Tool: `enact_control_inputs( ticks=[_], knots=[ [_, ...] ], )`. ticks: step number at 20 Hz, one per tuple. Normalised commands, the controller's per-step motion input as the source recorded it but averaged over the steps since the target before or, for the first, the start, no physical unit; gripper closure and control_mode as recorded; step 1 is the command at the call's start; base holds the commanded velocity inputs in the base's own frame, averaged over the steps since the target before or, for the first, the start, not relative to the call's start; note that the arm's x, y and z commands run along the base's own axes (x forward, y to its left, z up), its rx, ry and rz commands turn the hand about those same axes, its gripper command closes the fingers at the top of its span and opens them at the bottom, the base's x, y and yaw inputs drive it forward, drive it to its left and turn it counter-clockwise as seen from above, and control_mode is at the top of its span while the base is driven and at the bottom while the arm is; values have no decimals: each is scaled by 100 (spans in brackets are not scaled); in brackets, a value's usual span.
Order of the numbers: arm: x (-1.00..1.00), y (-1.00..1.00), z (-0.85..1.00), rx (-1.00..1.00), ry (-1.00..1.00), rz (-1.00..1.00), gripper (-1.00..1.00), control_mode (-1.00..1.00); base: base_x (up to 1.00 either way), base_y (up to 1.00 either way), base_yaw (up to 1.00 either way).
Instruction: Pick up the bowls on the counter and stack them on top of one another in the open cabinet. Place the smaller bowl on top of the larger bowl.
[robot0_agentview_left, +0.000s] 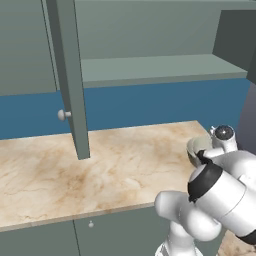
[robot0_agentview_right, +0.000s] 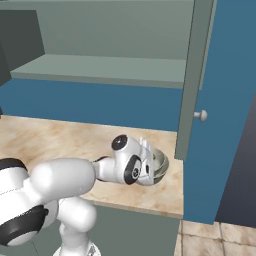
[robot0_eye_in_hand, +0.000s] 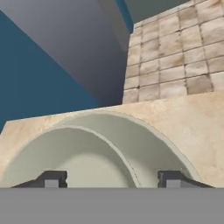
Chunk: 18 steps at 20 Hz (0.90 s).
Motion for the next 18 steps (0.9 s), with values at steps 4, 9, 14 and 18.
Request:
enact_control_inputs(
  ticks=[4,9,14,18],
  knots=[
    [11,0,72,2,-2,-6,-100,-100,0,0,0],
    [-13,-3,52,5,5,-3,-100,-100,0,0,0],
    [-36,-24,15,12,14,2,-100,-100,0,0,0],
    [-26,-14,12,13,18,7,-100,-100,0,0,0]
  ],
)
